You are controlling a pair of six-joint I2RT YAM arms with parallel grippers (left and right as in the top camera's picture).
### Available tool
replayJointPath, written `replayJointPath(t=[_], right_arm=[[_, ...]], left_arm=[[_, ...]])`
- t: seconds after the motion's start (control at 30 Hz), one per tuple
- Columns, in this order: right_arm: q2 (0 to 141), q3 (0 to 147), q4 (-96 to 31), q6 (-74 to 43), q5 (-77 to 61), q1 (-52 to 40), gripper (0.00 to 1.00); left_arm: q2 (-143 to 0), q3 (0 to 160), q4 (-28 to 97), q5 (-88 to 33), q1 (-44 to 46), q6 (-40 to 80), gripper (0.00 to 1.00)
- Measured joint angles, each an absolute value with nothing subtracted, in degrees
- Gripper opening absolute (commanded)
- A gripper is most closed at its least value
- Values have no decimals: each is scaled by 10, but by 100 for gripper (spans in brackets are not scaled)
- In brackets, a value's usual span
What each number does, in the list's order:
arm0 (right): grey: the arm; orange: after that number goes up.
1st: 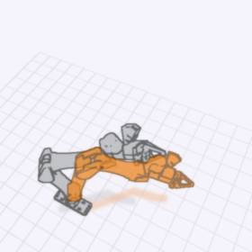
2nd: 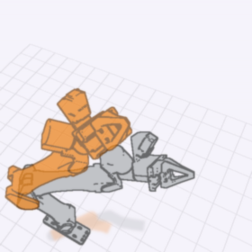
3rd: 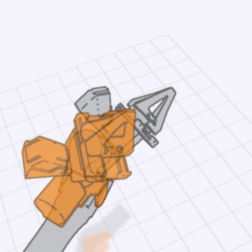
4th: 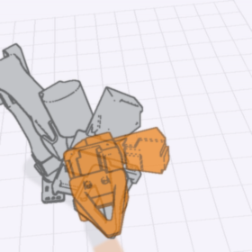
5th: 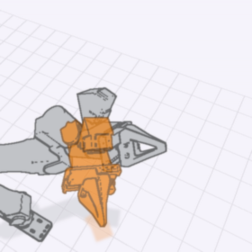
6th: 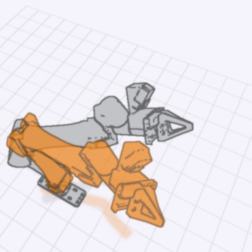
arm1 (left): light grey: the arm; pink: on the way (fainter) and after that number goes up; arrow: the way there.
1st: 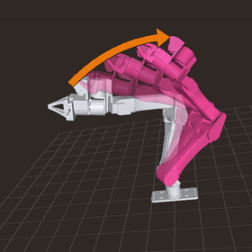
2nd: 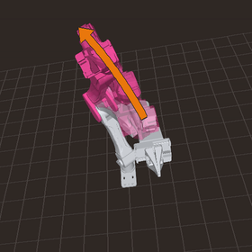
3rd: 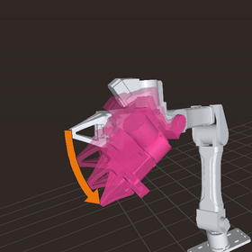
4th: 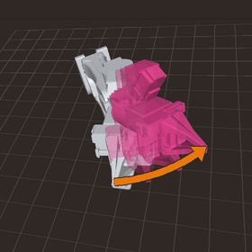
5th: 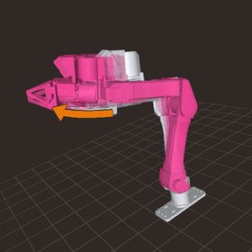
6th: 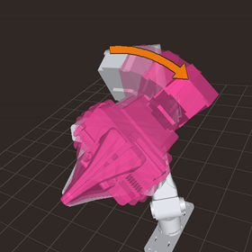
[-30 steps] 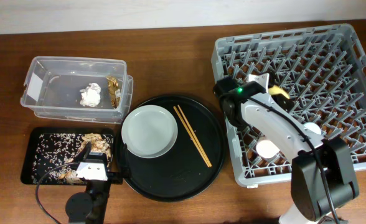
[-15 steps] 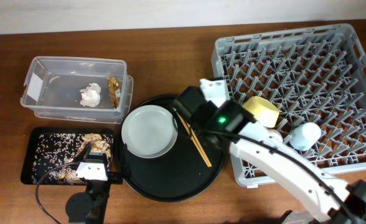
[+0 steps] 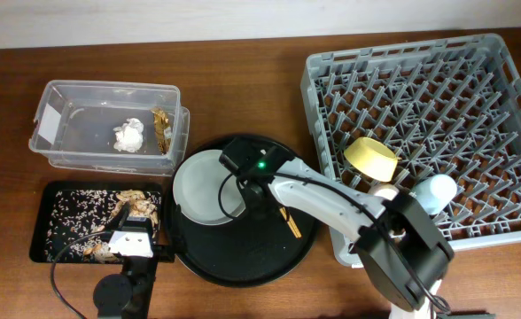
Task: Sort waste into correct bins and load items into the dishwasher rack
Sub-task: 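Grasp the wooden chopsticks with the right gripper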
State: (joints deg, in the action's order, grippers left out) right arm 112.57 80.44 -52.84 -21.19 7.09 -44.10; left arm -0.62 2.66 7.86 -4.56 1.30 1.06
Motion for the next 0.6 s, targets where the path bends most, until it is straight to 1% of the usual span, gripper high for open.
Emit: replayJointPath(t=[0.03,0.17,0.23,0.33,0.4,0.47,0.53,0.57,0.6], right_arm=[[1134,804,-522,-204,66,-435,39],[1174,804,-511,-157,39,-408,35],[1176,806,-511,-147,36,-406,26],[1176,806,-509,-143,29,-406,19],[1176,806,-521,-139,27,-407,16],[1176,806,-533,-137,27,-408,18],[1176,806,-539,-145,33,-408,17],[1176,806,-540,-149,36,-407,19],[1176,806,-542,-153,38,-407,25]], left_arm=[[-6,27,79,-46,13,11,99],[-6,27,79,-46,13,11,99],[-6,27,79,-46,13,11,99],[-6,27,79,-46,13,11,99],[-6,27,79,-46,13,11,99],[-6,27,79,-46,13,11,99],[-6,27,79,-46,13,11,99],[-6,27,79,-46,13,11,99],[-6,27,79,-46,13,11,99]])
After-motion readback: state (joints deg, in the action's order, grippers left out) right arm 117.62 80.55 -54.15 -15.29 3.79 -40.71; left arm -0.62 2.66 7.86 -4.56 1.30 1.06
